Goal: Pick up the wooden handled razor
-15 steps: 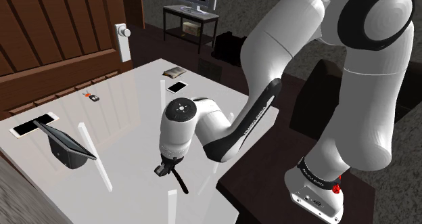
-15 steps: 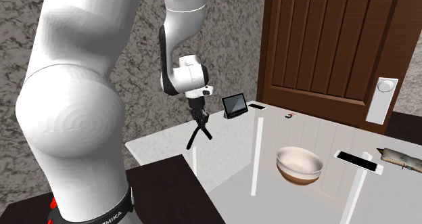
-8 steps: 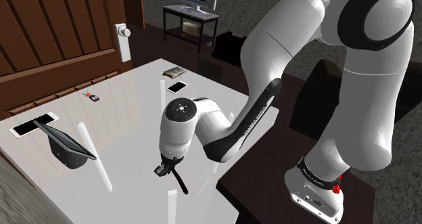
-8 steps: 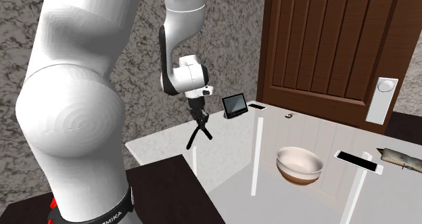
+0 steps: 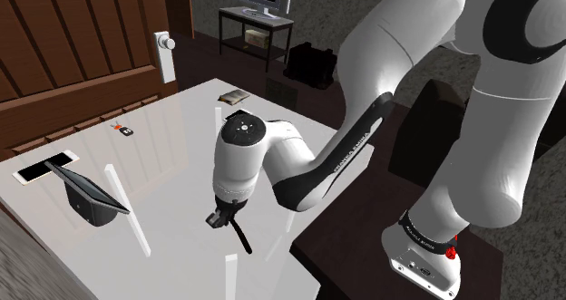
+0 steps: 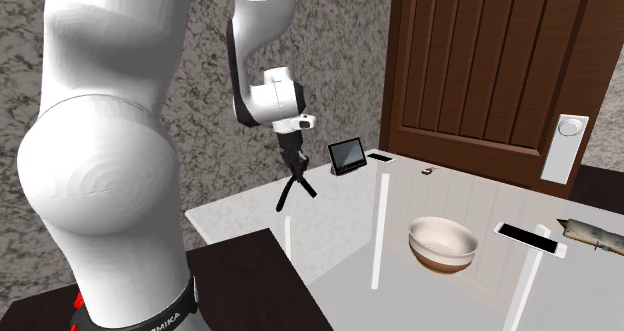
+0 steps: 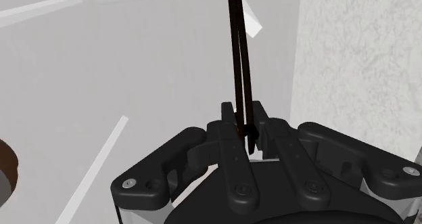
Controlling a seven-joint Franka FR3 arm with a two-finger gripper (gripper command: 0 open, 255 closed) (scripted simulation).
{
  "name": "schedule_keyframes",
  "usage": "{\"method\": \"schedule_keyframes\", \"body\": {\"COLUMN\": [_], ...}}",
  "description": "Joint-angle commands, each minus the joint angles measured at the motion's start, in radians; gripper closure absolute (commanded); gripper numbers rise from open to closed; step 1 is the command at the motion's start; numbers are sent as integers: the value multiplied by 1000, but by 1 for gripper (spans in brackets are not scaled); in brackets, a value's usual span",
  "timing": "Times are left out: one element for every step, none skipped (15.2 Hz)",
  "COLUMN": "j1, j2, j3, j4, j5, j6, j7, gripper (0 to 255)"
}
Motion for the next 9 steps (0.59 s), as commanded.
{"method": "schedule_keyframes", "body": {"j1": [-15, -22, -28, -34, -40, -46, -52, -52, -52], "j2": [-27, -40, -53, -66, -79, -92, -105, -107, -107], "j3": [20, 29, 38, 47, 55, 63, 70, 71, 71], "j4": [-4, -5, -6, -7, -8, -8, -8, -8, -8], "j5": [35, 53, 70, 88, 105, 123, 140, 143, 143], "j6": [-16, -24, -32, -41, -49, -58, -67, -68, -68], "j7": [-27, -41, -54, -68, -82, -95, -108, -111, -111], "gripper": [255, 255, 255, 255, 255, 255, 255, 255, 255]}}
